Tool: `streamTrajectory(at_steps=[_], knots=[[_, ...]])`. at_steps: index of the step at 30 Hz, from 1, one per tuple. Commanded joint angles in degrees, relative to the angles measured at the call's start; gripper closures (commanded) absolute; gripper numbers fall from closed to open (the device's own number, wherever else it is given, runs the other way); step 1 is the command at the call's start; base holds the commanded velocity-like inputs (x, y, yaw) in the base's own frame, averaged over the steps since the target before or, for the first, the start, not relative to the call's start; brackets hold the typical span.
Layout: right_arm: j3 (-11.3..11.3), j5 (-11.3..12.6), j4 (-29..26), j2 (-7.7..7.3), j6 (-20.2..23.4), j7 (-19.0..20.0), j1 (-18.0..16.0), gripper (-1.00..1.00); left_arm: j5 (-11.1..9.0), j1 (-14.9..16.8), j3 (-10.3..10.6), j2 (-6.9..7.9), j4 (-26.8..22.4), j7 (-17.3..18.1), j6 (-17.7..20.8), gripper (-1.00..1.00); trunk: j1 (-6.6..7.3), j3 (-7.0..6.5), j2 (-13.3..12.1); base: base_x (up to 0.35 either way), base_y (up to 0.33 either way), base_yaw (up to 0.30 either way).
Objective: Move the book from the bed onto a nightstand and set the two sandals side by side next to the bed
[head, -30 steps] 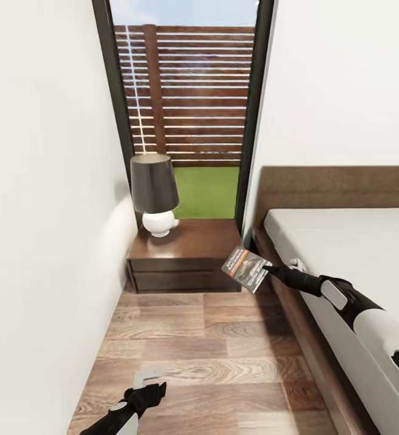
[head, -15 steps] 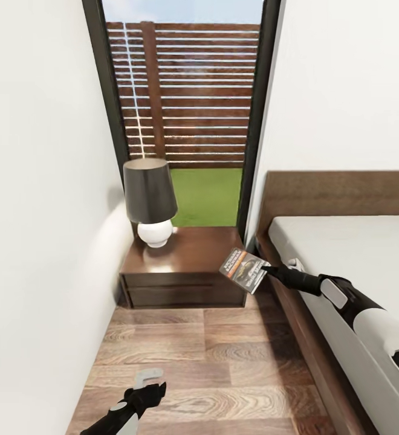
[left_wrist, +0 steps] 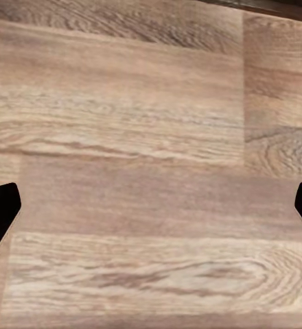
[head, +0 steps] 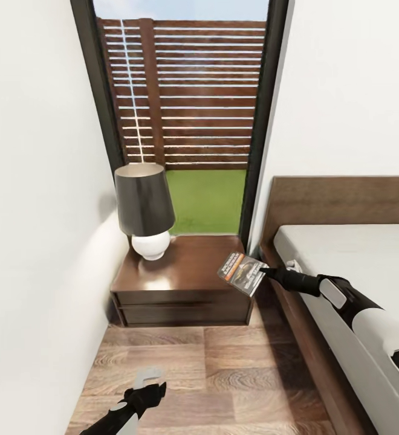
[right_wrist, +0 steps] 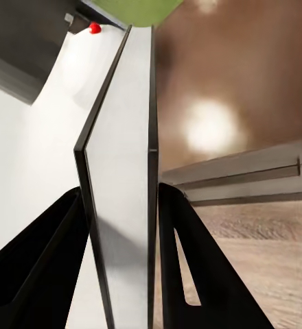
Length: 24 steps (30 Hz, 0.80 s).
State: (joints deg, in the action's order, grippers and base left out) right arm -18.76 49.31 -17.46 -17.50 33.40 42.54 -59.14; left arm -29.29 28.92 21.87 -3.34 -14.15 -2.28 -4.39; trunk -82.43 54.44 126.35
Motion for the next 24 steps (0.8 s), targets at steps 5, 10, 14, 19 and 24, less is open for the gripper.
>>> streamTrajectory(at_steps=[5,10,14,19,24], knots=[[0.07,0.29,0.04,0.04,0.16,0.0,-0.01,1.0,-0.02,0.0,0.0,0.0,0.0,0.01,0.0,-1.0,0.0,0.0,0.0,0.332,0.0,0.0],[0.0,0.34,0.25,0.09,0.18,-0.05,-0.01,1.0,-0.02,0.0,-0.03,0.0,0.0,0.02,0.0,-1.0,0.0,0.0,0.0,0.332,0.0,0.0],[0.03,0.35,0.44,0.09,0.18,-0.11,-0.01,1.0,-0.04,0.0,-0.03,0.0,0.0,0.0,0.0,-1.0,0.0,0.0,0.0,0.332,0.0,0.0],[-0.05,0.35,0.56,0.09,0.24,-0.1,-0.01,1.0,-0.01,0.0,-0.01,0.0,0.0,0.01,0.0,-1.0,0.0,0.0,0.0,0.332,0.0,0.0],[-0.11,0.35,0.58,0.14,2.05,-0.01,-0.01,1.0,-0.03,0.0,-0.04,0.0,0.01,0.04,0.0,-1.0,0.0,0.0,0.0,0.332,0.0,0.0]])
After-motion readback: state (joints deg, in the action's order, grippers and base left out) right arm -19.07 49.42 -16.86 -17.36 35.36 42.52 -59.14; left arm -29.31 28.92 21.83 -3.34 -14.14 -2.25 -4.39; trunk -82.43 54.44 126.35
